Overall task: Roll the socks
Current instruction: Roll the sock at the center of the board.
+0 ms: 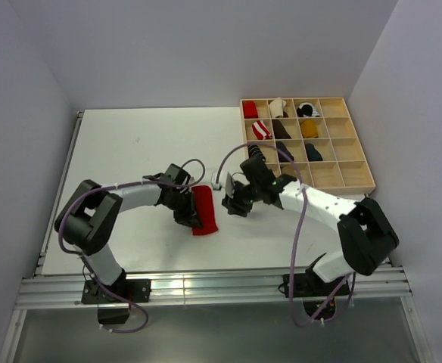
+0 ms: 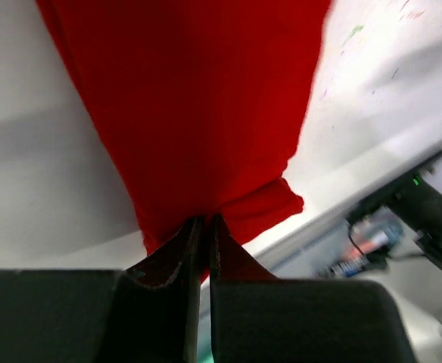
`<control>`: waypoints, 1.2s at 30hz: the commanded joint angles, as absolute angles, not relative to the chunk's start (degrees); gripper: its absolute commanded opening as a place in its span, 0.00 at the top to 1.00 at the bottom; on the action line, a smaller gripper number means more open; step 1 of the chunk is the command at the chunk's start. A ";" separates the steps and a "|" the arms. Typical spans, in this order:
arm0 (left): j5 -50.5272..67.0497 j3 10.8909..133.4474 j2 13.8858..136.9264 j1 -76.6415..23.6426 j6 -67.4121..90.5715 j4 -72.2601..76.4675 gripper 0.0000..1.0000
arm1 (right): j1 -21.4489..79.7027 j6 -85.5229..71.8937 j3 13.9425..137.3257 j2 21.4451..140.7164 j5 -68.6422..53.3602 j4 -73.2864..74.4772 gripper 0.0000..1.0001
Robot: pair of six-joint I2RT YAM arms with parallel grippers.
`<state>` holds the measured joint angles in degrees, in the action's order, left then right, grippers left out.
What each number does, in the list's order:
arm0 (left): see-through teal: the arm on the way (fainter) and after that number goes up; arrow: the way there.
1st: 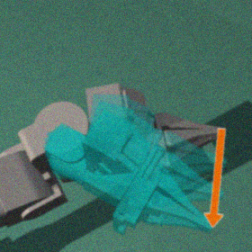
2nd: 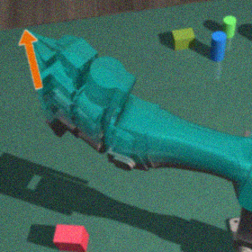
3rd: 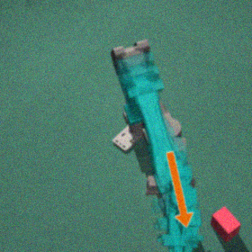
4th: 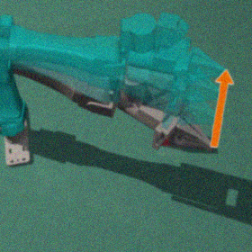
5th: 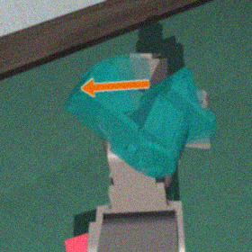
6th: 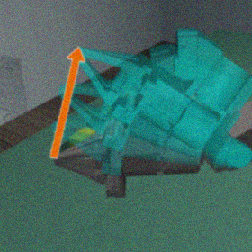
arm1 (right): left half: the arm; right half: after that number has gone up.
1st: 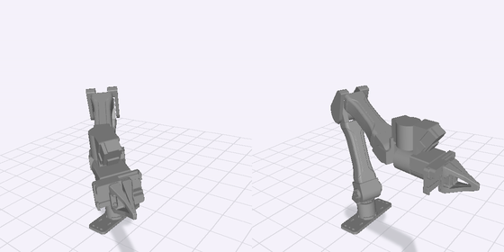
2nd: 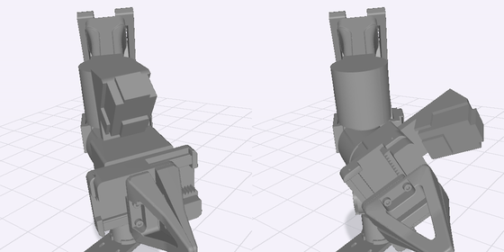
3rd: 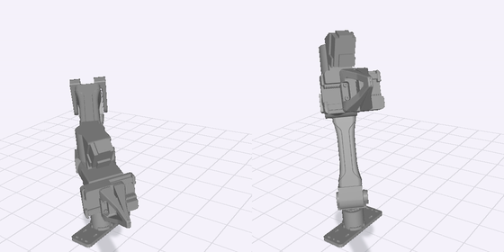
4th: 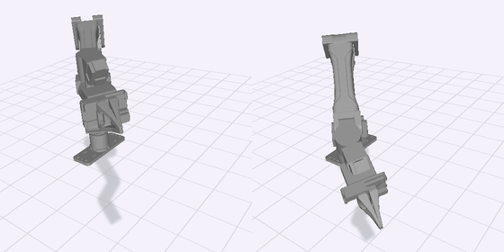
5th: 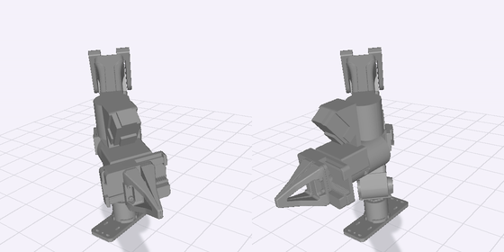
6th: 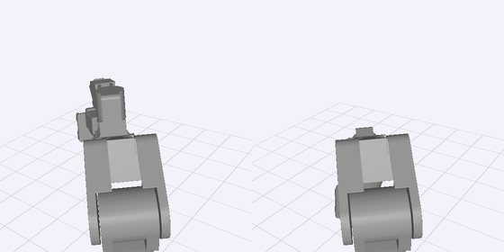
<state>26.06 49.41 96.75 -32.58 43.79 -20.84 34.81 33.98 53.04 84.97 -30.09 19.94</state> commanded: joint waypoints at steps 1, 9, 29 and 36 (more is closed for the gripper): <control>33.48 51.50 102.20 -31.91 42.72 -28.47 1.00 | 41.82 43.48 45.48 79.90 -21.04 9.60 0.47; 36.30 55.98 107.31 -30.24 41.66 -33.30 1.00 | 56.07 50.18 35.77 76.46 -12.39 -2.63 0.48; 37.18 58.54 109.69 -29.88 40.96 -33.84 1.00 | 64.69 51.16 38.93 87.62 -7.21 -6.06 0.51; 38.06 56.52 108.20 -29.36 41.22 -32.43 0.98 | 63.72 48.61 41.22 90.00 -5.63 -3.96 0.64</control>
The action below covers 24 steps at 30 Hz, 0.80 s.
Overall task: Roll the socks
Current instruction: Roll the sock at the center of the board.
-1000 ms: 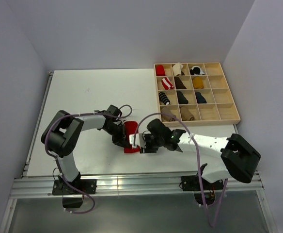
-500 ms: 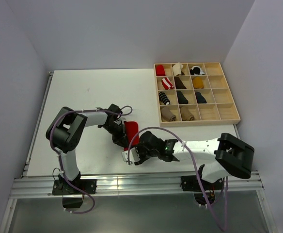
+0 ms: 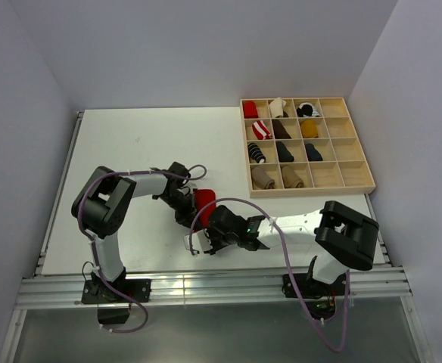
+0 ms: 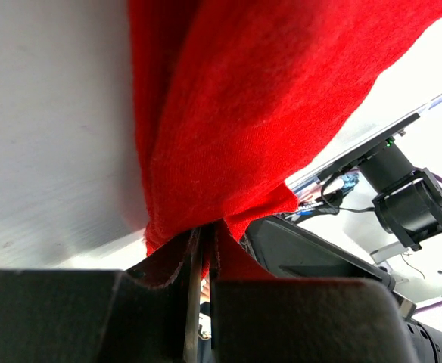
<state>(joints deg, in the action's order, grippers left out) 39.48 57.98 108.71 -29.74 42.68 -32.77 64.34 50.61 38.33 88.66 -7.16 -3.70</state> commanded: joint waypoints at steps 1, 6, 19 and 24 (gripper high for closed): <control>38.23 56.43 108.02 -29.36 41.22 -32.26 0.98 | 63.37 48.34 41.92 90.26 -5.80 -3.26 0.65; 38.76 56.16 108.46 -29.27 41.48 -31.99 0.99 | 61.87 48.43 42.36 91.05 -5.27 -1.85 0.57; 39.99 54.85 107.05 -28.65 44.11 -28.66 0.94 | 59.16 46.50 49.37 92.81 -10.54 10.79 0.84; 40.69 51.69 103.89 -27.60 50.44 -22.25 0.82 | 53.97 46.23 57.73 95.79 -20.54 26.15 0.87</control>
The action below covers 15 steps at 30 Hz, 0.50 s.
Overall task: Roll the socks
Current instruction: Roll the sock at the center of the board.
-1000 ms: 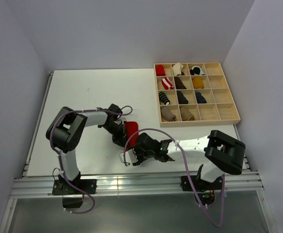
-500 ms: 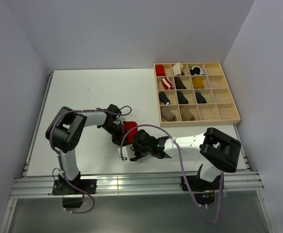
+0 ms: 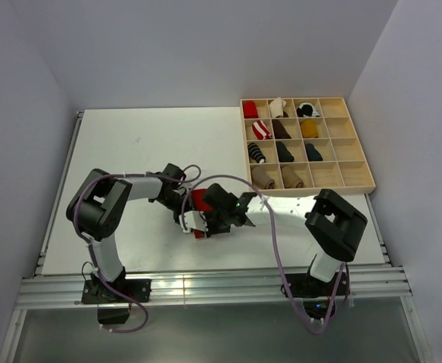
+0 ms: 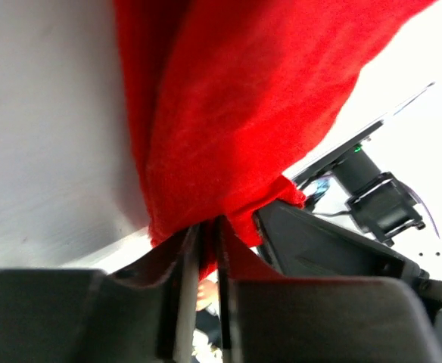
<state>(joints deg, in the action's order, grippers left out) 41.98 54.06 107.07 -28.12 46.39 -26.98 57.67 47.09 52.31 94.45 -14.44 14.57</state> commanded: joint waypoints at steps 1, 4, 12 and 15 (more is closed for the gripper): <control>41.04 51.07 102.41 -27.51 51.84 -20.93 0.80 | 53.09 46.32 60.01 96.41 -22.13 28.02 0.87; 40.09 49.57 99.68 -27.42 56.58 -16.62 0.75 | 49.93 46.85 63.01 98.52 -27.13 34.00 0.87; 32.97 43.25 91.60 -27.33 64.25 -4.14 0.71 | 44.13 49.83 74.25 108.36 -36.29 49.90 0.87; 27.53 41.05 87.30 -27.33 64.25 -2.82 0.71 | 43.07 51.67 79.08 112.84 -39.89 55.96 0.87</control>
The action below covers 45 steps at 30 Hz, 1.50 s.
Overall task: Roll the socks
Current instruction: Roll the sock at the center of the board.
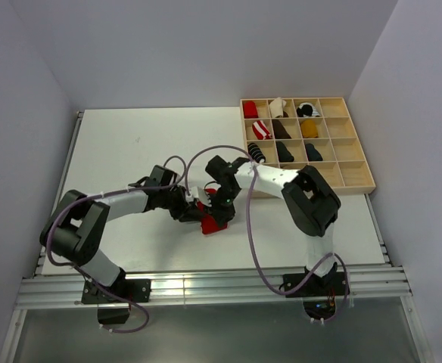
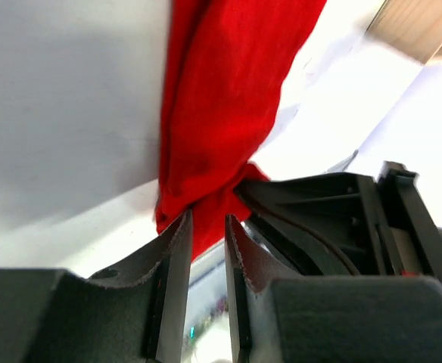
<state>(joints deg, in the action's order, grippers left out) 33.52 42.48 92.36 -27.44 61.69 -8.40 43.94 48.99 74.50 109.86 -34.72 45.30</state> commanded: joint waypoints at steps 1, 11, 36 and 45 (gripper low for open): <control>26.29 40.09 85.88 -27.25 65.03 -1.94 0.71 | 41.94 51.94 80.23 114.77 -40.95 57.20 0.87; 6.43 27.51 68.74 -32.25 59.25 8.78 0.67 | 36.48 54.58 94.82 128.57 -49.83 73.98 0.86; 9.66 30.32 81.47 -45.79 34.54 24.26 0.56 | 34.45 45.44 102.13 137.46 -50.62 76.82 0.86; 11.86 29.88 84.99 -45.70 34.37 24.00 0.58 | 33.22 44.47 103.10 138.95 -51.07 78.22 0.87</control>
<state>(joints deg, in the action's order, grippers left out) 9.91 30.24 84.53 -45.47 35.57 20.95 34.17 44.38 101.38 136.90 -52.53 78.72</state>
